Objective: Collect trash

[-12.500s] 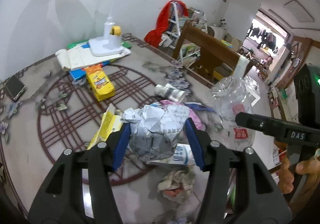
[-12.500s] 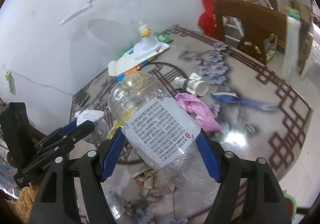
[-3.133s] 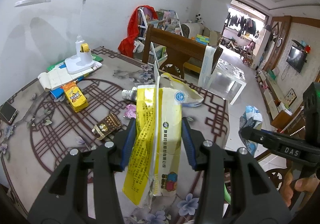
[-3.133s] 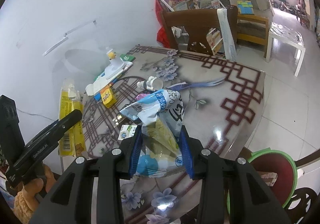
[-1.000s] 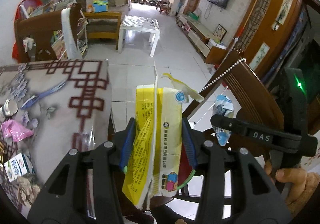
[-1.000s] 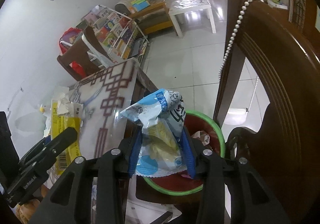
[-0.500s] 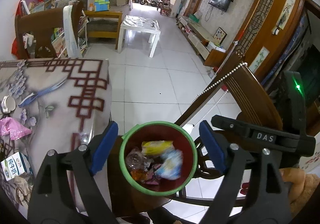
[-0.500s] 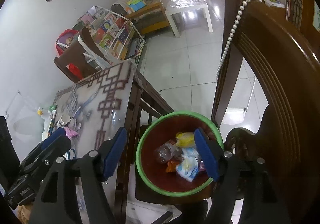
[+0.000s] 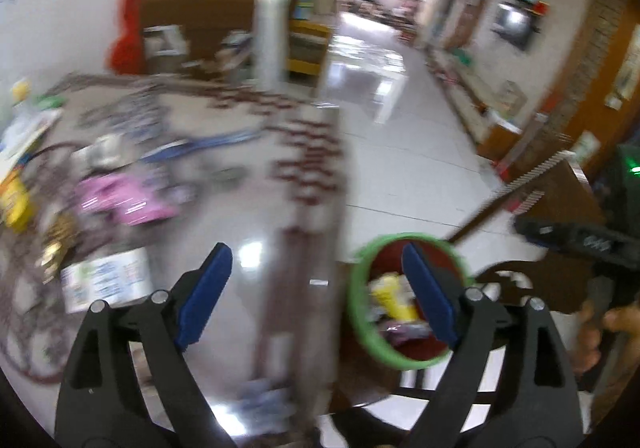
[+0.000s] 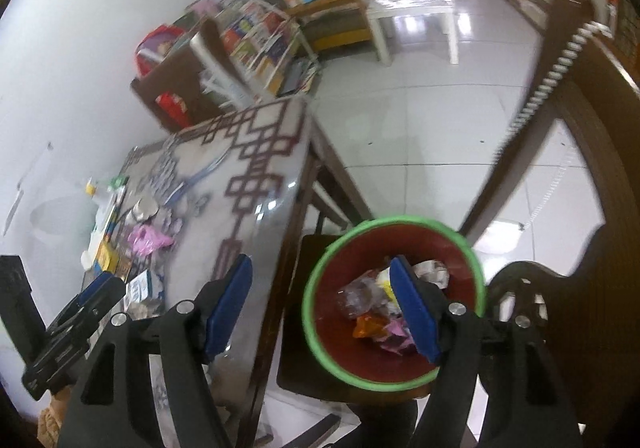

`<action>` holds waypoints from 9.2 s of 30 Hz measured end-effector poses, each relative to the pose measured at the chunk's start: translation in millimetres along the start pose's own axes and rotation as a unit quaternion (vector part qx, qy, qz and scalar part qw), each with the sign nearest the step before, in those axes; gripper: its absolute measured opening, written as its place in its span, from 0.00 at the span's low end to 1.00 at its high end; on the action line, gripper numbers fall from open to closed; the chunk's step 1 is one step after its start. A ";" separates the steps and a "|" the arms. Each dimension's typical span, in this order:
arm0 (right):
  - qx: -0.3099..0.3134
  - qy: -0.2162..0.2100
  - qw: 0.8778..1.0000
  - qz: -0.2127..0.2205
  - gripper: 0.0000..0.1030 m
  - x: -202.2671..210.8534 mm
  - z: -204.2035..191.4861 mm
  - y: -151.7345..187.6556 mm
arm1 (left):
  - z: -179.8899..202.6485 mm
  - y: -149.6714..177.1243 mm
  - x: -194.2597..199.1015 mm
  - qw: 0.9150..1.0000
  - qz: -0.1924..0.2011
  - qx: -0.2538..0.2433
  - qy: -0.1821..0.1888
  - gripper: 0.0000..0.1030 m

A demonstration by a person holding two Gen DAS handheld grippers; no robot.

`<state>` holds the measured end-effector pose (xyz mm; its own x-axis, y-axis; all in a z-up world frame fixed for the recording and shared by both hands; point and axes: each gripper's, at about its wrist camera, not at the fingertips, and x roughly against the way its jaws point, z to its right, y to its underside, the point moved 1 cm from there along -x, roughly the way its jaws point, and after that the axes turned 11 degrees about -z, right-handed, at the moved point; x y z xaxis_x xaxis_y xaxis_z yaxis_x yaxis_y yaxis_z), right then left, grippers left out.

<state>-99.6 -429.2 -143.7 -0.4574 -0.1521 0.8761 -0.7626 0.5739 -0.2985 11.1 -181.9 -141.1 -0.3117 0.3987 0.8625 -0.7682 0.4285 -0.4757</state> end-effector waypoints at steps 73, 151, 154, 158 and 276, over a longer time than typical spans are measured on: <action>0.440 -0.057 0.886 -0.135 0.66 -256.9 -398.4 -87.1 | -198.6 86.1 -41.0 0.971 -0.068 0.228 0.010 0.50; 0.253 -0.054 0.964 -0.067 0.53 -92.2 -217.0 -1.2 | -113.3 11.8 89.6 0.985 0.080 0.138 -0.062 0.50; 0.249 -0.065 0.966 -0.036 0.53 -66.2 -217.5 -10.4 | -105.1 7.4 91.6 0.987 0.084 0.129 -0.056 0.50; 0.239 -0.073 0.968 0.006 0.53 -33.5 -208.6 -19.3 | -90.2 -1.3 94.4 0.989 0.090 0.110 -0.048 0.50; 0.404 -0.006 0.893 -0.199 0.70 -304.6 -346.1 -64.8 | -241.6 51.2 -36.8 0.923 -0.058 0.360 -0.121 0.72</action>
<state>247.5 -141.5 -260.2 -0.0774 -0.2251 0.9713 -0.9446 -0.2951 -0.1437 118.3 21.3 -238.9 -0.2530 0.1540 0.9551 -0.9498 -0.2273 -0.2149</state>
